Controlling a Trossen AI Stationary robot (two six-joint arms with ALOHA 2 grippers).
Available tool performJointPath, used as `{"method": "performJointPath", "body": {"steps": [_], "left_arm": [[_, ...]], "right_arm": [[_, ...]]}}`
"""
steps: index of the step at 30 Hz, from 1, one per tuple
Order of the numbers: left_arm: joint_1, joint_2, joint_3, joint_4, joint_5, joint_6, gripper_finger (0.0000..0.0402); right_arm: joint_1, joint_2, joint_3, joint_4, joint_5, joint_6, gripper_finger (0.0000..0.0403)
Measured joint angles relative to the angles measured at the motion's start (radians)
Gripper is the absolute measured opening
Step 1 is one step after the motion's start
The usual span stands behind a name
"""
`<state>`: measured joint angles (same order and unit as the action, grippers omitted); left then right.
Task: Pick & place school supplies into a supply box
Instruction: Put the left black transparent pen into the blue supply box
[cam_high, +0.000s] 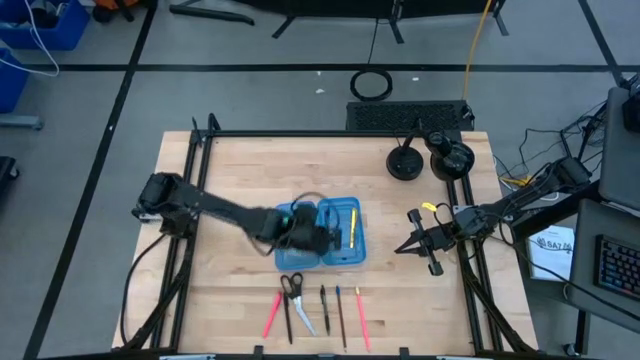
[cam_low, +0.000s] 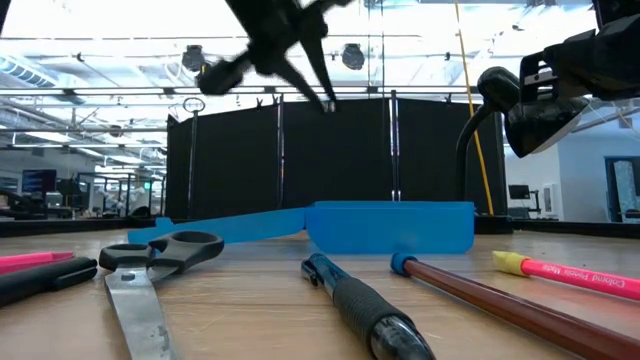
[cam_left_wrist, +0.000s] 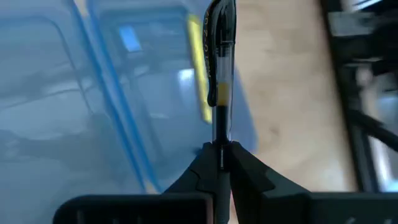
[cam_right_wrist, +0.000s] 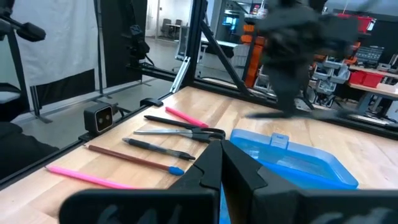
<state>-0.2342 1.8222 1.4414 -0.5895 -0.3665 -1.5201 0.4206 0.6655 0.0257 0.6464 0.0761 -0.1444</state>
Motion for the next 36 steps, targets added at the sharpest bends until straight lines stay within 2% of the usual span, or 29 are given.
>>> {"method": "performJointPath", "body": {"steps": [7,10,14,22,29,36], "left_arm": [[0.114,0.093,0.009,0.195,0.143,0.117,0.0022],[0.136,0.146,0.01,0.274,0.211,0.114,0.0021],[0.151,0.194,0.009,0.293,0.268,0.093,0.0021],[0.171,0.223,0.009,0.285,0.282,0.087,0.0021],[0.19,0.224,0.01,0.207,0.279,0.105,0.0021],[0.201,0.242,0.012,0.23,0.297,0.103,0.0021]], "right_arm": [[0.0,-0.001,0.0,0.0,0.0,0.001,0.0],[0.0,-0.003,0.0,-0.003,0.001,-0.003,0.0],[0.0,-0.003,0.0,0.007,0.001,-0.005,0.0],[-0.001,-0.004,0.0,0.009,0.001,-0.025,0.0],[-0.001,-0.004,0.0,0.02,0.001,-0.025,0.0],[-0.001,-0.004,0.0,0.027,0.001,-0.026,0.0]]}}
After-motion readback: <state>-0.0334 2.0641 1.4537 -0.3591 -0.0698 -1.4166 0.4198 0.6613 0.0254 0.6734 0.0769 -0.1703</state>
